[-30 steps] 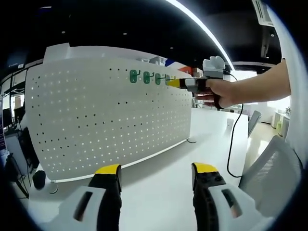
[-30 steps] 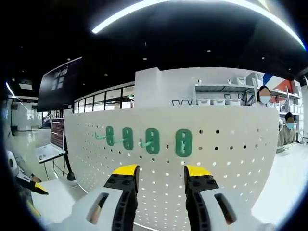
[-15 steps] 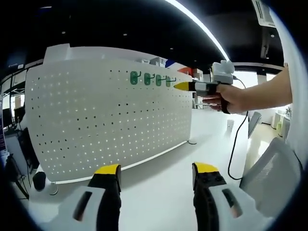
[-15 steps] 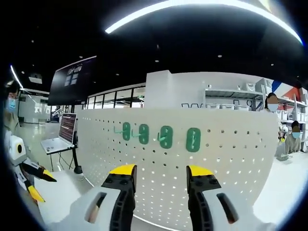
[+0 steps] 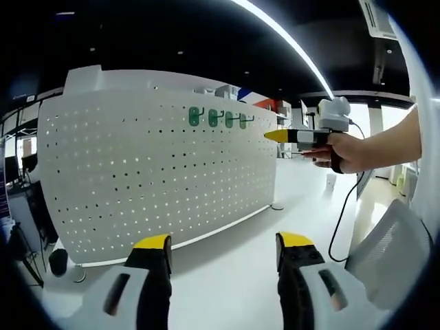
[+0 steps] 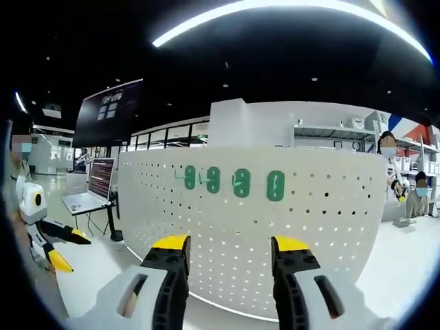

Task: Insert the hook assembly into the mounting plate slot until the hook locks in place.

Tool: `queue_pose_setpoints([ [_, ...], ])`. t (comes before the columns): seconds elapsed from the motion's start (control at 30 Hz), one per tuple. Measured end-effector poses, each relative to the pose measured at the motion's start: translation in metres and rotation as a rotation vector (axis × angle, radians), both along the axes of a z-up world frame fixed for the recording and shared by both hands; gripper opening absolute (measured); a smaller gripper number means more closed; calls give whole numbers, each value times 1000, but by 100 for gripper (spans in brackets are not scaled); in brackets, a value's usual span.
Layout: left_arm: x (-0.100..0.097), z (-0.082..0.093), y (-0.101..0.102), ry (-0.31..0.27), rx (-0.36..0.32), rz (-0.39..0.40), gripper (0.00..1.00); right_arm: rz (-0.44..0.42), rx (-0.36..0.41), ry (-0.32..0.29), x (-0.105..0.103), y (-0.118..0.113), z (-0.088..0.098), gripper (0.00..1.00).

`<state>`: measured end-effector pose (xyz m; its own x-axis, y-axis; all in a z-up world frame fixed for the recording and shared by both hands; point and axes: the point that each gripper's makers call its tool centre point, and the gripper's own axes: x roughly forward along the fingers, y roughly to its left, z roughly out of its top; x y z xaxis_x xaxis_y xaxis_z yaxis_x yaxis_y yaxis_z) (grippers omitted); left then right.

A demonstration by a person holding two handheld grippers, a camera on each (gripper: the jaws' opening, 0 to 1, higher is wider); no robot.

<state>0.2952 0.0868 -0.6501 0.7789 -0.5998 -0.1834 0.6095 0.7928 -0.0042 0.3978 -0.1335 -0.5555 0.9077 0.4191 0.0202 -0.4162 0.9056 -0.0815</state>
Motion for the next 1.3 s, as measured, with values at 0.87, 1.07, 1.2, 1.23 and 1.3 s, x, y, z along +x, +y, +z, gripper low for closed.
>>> queue_pose_setpoints([
  [0.87, -8, 3, 26, 0, -12, 43, 71, 30, 12, 23, -60, -7, -33, 59],
  [1.07, -15, -1, 36, 10, -5, 57, 73, 28, 2, 46, -77, -14, -49, 60],
  [1.2, -16, 1, 38, 12, -11, 60, 74, 14, 8, 61, -87, -23, -55, 61],
  [1.23, -16, 2, 38, 10, -9, 59, 75, 14, 11, 65, -88, -25, -56, 61],
  [1.3, -17, 2, 38, 11, -7, 60, 76, 8, 15, 69, -91, -28, -57, 61],
])
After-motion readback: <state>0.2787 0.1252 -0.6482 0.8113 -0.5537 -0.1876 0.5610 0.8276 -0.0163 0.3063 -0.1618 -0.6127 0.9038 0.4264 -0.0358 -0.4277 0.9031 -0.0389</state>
